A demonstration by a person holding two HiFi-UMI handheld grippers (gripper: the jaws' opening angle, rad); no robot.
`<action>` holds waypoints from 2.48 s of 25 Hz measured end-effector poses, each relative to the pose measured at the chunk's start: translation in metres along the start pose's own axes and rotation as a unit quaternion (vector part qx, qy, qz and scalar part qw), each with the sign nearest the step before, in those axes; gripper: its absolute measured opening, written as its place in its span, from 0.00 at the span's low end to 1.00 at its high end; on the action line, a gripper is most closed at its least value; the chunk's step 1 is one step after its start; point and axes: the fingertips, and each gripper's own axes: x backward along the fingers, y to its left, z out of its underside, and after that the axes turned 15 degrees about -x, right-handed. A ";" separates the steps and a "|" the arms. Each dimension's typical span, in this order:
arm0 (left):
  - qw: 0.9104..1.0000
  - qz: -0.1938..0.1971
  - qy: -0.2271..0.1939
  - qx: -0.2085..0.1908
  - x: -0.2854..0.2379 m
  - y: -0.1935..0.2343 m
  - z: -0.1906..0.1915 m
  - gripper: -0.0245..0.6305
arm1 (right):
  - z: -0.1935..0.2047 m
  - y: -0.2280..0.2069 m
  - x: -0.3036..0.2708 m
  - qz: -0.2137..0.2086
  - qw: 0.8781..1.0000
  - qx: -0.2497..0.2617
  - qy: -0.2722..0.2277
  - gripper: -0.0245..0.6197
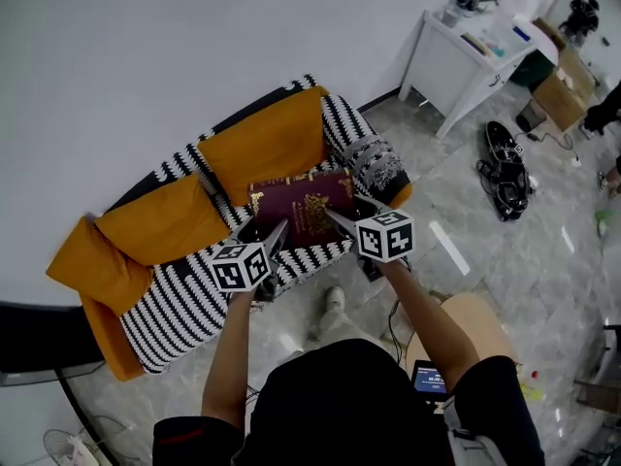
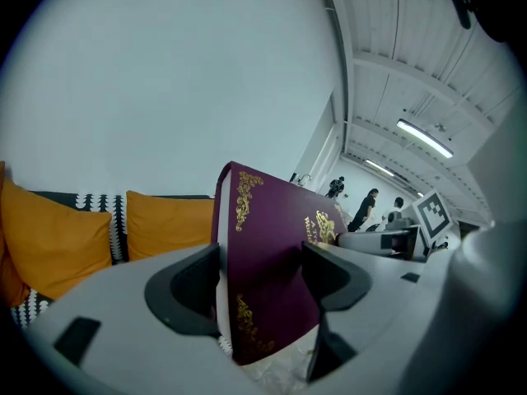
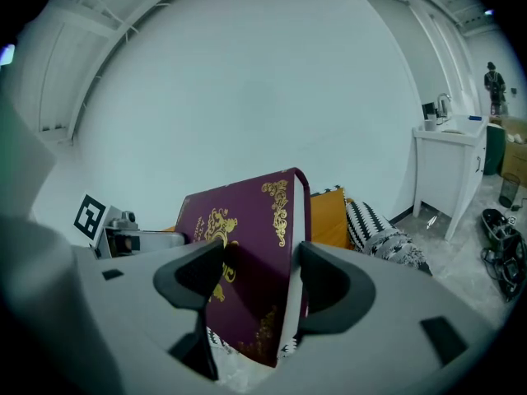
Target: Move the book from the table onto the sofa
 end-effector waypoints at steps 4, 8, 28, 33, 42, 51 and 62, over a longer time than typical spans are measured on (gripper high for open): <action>1.000 -0.021 -0.006 0.007 -0.003 0.000 0.005 0.52 | 0.000 -0.006 -0.008 -0.021 1.000 0.006 0.007 0.50; 0.999 -0.044 -0.009 0.014 -0.006 0.002 0.010 0.52 | 0.000 -0.013 -0.016 -0.038 0.999 0.011 0.022 0.50; 0.996 -0.050 0.036 0.061 -0.067 0.084 0.031 0.52 | -0.008 -0.040 -0.120 -0.027 0.996 -0.009 0.079 0.50; 0.996 -0.040 0.056 0.061 -0.089 0.112 0.044 0.52 | 0.000 -0.055 -0.154 -0.014 0.995 -0.037 0.089 0.50; 0.993 -0.006 0.090 0.071 -0.140 0.163 0.087 0.52 | 0.026 -0.090 -0.218 0.017 0.992 -0.069 0.100 0.50; 0.987 0.019 0.133 0.089 -0.171 0.195 0.146 0.52 | 0.072 -0.121 -0.264 0.044 0.986 -0.095 0.128 0.50; 0.981 0.029 0.161 0.107 -0.214 0.217 0.230 0.52 | 0.138 -0.175 -0.311 0.061 0.979 -0.124 0.152 0.50</action>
